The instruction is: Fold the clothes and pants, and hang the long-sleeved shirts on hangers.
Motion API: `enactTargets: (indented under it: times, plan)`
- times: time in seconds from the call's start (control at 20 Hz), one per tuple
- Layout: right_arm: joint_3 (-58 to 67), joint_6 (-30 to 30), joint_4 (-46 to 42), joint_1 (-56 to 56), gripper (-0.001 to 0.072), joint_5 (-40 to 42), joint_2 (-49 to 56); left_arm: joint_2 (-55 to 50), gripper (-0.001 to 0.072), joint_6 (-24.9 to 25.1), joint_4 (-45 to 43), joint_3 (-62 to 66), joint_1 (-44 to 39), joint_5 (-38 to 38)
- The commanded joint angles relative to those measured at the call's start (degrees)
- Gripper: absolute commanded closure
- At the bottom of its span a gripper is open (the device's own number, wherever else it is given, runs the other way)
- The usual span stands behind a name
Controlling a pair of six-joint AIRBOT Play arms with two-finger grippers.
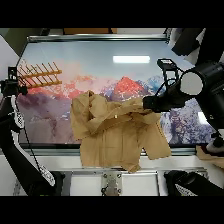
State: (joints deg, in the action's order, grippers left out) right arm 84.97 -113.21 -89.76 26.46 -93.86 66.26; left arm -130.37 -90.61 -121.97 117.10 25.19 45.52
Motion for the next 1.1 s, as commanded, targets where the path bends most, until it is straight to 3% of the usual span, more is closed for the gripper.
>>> enactTargets:
  times: [0.0,0.05,0.1,0.3,0.35,0.4,0.45,1.05]
  plan:
    - [-0.02,0.00,0.00,0.07,0.0703,-0.02,0.00,-0.07,0.0020,-0.55,0.13,-0.02,0.02,-0.76]
    - [-0.02,-0.02,0.00,0.07,0.0703,0.00,0.00,-0.04,0.0228,-0.72,0.13,-0.02,0.02,-0.55]
    - [-0.02,0.00,0.00,0.07,0.0702,-0.02,0.00,-0.07,0.0362,-0.72,0.22,-0.02,0.02,-0.55]
    - [-0.02,0.00,-0.02,0.07,0.0703,0.00,0.00,-0.07,0.0390,-0.74,0.46,-0.02,-0.13,-0.72]
    - [-0.02,0.00,0.00,0.04,0.0703,0.00,0.00,-0.04,0.0430,-0.74,0.46,-0.02,-0.15,-0.72]
    - [-0.02,0.00,0.00,0.07,0.0703,0.00,0.00,-0.04,0.0594,-0.72,0.46,-0.02,-0.17,-0.66]
    - [-0.02,-0.02,0.00,0.07,0.0703,-0.02,0.00,-0.04,0.0654,-0.72,0.46,-0.02,-0.22,-0.63]
    - [-0.02,0.00,0.00,0.04,0.0703,-0.02,0.00,1.46,0.0694,-0.72,0.44,0.00,-0.24,2.49]
